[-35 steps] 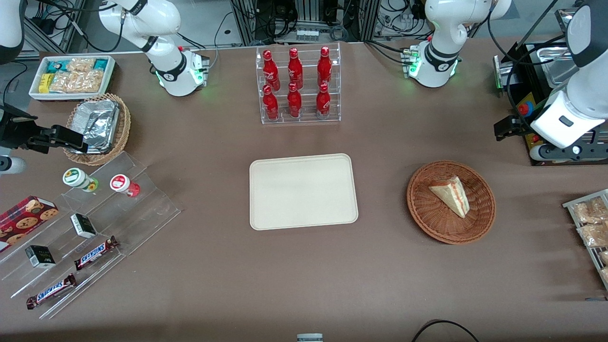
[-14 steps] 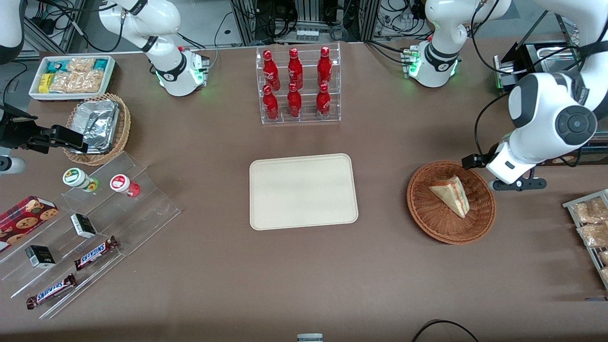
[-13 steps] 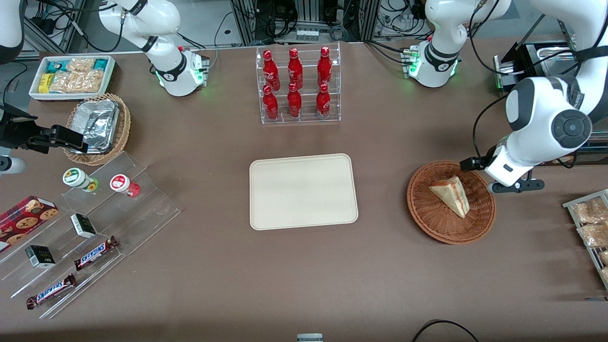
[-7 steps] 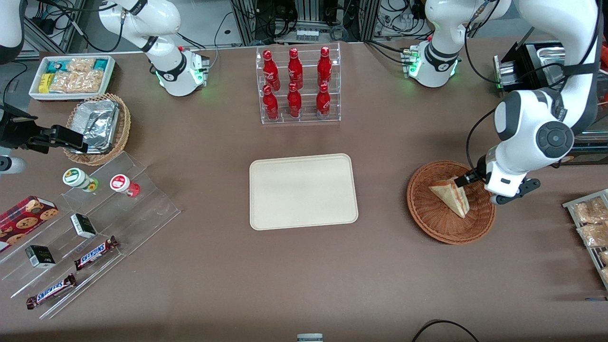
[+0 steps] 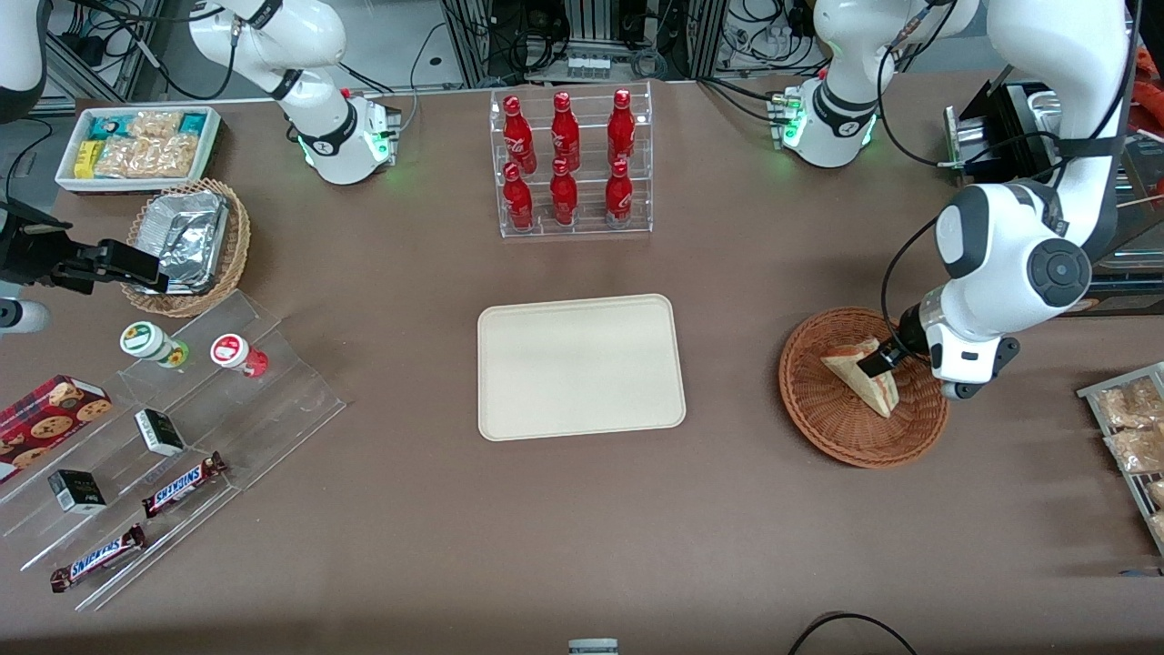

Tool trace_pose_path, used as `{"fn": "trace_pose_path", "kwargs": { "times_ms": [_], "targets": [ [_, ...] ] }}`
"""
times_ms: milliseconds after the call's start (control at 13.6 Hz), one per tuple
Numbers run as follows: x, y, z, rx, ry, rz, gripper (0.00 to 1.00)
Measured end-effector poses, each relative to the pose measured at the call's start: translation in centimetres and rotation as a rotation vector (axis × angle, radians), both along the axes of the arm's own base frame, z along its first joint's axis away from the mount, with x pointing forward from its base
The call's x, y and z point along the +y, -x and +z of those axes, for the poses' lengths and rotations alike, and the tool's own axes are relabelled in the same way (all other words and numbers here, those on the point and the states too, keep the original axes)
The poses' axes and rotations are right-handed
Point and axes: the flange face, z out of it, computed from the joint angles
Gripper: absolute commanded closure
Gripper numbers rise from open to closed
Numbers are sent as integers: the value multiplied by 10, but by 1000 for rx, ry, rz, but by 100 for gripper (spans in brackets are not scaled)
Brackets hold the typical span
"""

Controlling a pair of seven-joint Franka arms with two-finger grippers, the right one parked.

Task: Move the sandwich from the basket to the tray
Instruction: 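Lower the left gripper and close it on the wrapped sandwich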

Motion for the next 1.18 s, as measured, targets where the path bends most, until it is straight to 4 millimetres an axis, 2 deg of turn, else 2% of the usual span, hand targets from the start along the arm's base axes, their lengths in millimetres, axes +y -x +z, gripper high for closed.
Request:
{"fn": "trace_pose_path", "kwargs": {
  "times_ms": [664, 738, 811, 959, 1033, 1107, 1180],
  "targets": [
    [-2, 7, -45, -15, -2, 27, 0],
    [-2, 7, -50, -16, -2, 28, 6],
    [-2, 7, -54, -17, -2, 29, 27],
    [-2, 8, -60, -16, -3, 30, 75],
    [-2, 9, -62, -15, -3, 30, 89],
    [-2, 9, -62, -14, -4, 30, 100],
    [-2, 10, -63, -13, -5, 26, 100]
  ]
}}
